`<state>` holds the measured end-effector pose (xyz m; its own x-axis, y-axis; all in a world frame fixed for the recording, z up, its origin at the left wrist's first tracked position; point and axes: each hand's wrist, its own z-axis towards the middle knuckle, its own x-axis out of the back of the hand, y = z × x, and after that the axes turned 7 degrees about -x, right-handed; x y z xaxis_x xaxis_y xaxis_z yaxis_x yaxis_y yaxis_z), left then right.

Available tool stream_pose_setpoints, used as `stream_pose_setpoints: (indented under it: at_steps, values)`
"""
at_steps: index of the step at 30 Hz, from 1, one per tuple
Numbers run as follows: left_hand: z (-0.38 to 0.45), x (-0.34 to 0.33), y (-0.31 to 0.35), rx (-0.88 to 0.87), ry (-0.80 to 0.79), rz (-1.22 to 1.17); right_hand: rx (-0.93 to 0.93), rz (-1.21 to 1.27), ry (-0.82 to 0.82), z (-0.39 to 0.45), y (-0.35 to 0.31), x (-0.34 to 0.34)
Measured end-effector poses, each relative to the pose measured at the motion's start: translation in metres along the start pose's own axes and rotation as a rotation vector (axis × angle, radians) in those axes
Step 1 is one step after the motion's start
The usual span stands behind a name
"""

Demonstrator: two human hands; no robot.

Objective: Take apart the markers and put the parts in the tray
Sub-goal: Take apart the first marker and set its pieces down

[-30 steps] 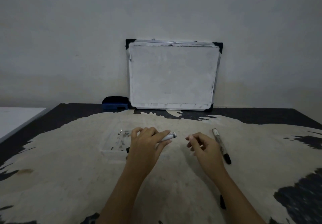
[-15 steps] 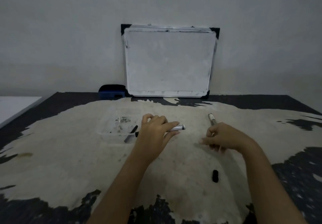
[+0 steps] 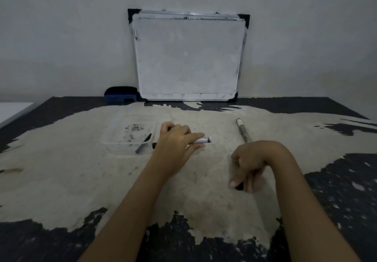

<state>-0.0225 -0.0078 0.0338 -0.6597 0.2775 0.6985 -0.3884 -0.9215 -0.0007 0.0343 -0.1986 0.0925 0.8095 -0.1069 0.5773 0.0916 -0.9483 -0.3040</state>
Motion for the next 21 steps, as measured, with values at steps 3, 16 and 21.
stream_pose_setpoints:
  at_steps: [3, 16, 21]
  values:
    - [0.001, 0.001, 0.001, 0.04, 0.025, -0.028, 0.234, 0.181, 0.264, 0.005, 0.0, 0.002]
    - [0.004, 0.002, 0.003, 0.259, 0.162, -0.229, 0.816, 1.018, 0.389, 0.023, -0.006, -0.001]
    - [0.003, 0.0, 0.001, 0.266, 0.157, -0.224, 0.858, 0.947, 0.423, 0.024, -0.008, -0.003]
